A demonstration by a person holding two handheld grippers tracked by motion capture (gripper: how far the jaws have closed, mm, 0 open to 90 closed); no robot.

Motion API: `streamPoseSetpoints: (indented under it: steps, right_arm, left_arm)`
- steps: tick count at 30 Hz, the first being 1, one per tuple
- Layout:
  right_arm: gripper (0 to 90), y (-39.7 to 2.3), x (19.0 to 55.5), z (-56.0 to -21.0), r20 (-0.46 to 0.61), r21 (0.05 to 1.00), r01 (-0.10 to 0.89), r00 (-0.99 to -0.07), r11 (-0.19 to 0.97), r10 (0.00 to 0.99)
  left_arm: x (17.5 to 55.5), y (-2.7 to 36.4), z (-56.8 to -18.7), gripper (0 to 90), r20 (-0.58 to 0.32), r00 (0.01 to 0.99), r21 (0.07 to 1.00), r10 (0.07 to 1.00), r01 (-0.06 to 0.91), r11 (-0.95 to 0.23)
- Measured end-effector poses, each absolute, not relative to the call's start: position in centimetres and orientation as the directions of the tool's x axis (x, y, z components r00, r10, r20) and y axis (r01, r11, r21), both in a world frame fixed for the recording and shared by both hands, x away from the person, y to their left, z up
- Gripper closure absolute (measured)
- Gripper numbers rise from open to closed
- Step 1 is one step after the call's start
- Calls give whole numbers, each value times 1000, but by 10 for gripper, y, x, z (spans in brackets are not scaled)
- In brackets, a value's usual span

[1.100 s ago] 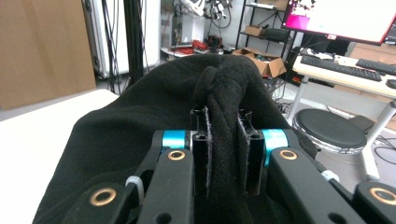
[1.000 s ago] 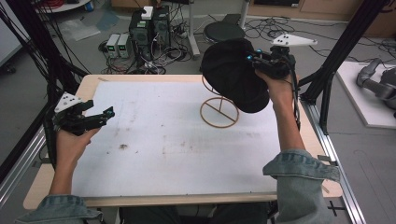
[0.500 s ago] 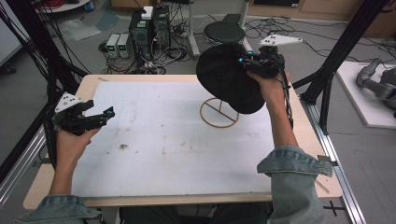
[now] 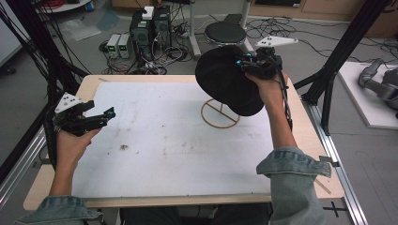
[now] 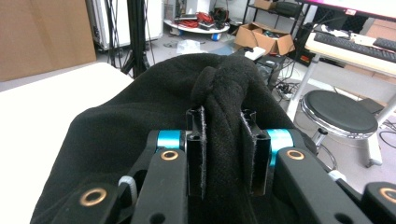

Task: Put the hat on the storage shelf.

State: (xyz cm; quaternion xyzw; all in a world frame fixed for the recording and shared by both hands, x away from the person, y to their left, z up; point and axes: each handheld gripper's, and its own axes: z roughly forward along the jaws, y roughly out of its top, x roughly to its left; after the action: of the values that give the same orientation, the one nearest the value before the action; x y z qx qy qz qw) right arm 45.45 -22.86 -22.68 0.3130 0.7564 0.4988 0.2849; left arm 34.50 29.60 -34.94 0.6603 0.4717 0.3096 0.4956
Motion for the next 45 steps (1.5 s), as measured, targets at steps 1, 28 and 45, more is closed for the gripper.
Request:
streamPoseSetpoints:
  steps: [1,28,45]
  right_arm:
    - [744,-228,454,-227,-116,932,193,-643,307,757]
    - [571,-222,458,-233,-114,917,235,-622,324,774]
    - [471,-222,462,-237,-64,912,278,-629,301,775]
  left_arm:
    - [345,296,-349,167,-61,363,947,930,316,-61]
    - [344,298,-348,167,-63,362,948,930,314,-57]
    - [344,299,-348,167,-66,361,948,930,315,-55]
